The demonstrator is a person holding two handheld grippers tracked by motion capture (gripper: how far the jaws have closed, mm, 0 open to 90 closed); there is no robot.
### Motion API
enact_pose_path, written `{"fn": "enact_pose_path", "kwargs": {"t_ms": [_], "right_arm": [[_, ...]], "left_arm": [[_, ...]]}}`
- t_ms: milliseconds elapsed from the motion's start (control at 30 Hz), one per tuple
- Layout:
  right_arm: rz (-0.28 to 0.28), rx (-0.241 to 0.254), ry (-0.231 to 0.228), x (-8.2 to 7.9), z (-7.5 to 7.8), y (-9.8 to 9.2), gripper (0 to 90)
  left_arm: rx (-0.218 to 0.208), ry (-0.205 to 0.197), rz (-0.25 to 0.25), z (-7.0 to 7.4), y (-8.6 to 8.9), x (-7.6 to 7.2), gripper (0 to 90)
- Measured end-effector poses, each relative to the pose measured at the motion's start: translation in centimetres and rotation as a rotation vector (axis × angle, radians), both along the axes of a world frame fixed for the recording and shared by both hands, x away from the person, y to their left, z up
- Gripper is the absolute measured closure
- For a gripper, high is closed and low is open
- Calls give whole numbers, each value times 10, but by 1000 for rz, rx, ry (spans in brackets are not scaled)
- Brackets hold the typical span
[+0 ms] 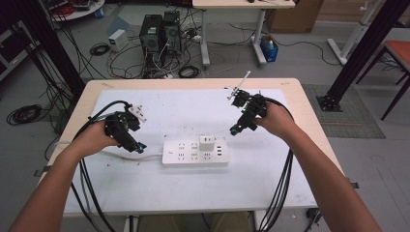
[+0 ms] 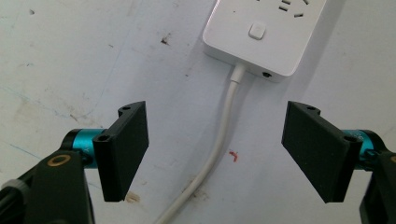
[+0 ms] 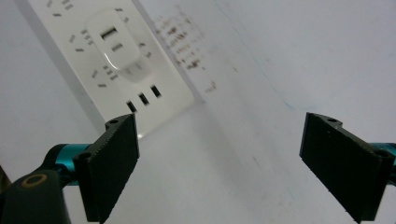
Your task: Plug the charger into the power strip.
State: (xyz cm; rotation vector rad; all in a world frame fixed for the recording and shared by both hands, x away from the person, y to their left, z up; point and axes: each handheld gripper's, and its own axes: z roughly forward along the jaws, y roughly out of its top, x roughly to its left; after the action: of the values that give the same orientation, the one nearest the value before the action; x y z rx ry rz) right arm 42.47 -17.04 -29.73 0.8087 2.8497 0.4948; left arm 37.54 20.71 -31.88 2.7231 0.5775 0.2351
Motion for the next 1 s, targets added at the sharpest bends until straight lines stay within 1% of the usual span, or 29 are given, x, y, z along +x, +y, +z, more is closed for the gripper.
{"fn": "enact_pose_path", "kwargs": {"t_ms": [33,67,100,133,167,233,267,300,367,433,500,567,667,767,833,933,1000], "right_arm": [[-14,-15,-2,-2,1,-4,9],[-27,-36,-5,-5,2,-11,9],[-48,-33,-8,-8,4,-18,9],[-47,-30,-15,-10,5,-23,9],[-61,-32,-17,-13,6,-27,9],[-73,-39,-30,-20,9,-36,9],[-90,-38,-28,-26,11,-41,9],[-90,-45,-35,-29,12,-45,9],[-104,-44,-31,-35,14,-51,9],[-112,-40,-45,-43,17,-58,9],[-127,-38,-56,-51,20,-65,9],[-130,-50,-62,-56,21,-70,9],[-145,-55,-68,-60,21,-74,9],[-147,-48,-66,-62,20,-76,9],[-147,-47,-68,-62,17,-77,9],[-145,-38,-68,-63,14,-76,9],[-143,-34,-66,-63,12,-76,9]], "left_arm": [[-5,-1,0,1,-1,0,231],[0,-3,-5,3,-1,0,231],[0,-6,-5,4,-1,-1,231],[-6,-7,-2,4,-2,-1,231],[-5,-8,-7,6,-2,-1,232],[-8,-9,-5,8,-2,-3,232],[-7,-12,-3,9,-2,-3,232],[-9,-13,-3,9,-2,-4,231],[-11,-19,-3,11,-2,-6,231],[-3,-23,-13,13,-3,-7,231],[-6,-26,-11,14,-3,-8,231],[-5,-29,-10,15,-3,-9,232],[-4,-32,-5,16,-2,-10,231],[3,-31,-4,15,-2,-11,231],[0,-32,-2,14,-3,-11,231],[12,-31,0,14,-3,-11,232],[3,-36,5,14,-4,-11,231]]}}
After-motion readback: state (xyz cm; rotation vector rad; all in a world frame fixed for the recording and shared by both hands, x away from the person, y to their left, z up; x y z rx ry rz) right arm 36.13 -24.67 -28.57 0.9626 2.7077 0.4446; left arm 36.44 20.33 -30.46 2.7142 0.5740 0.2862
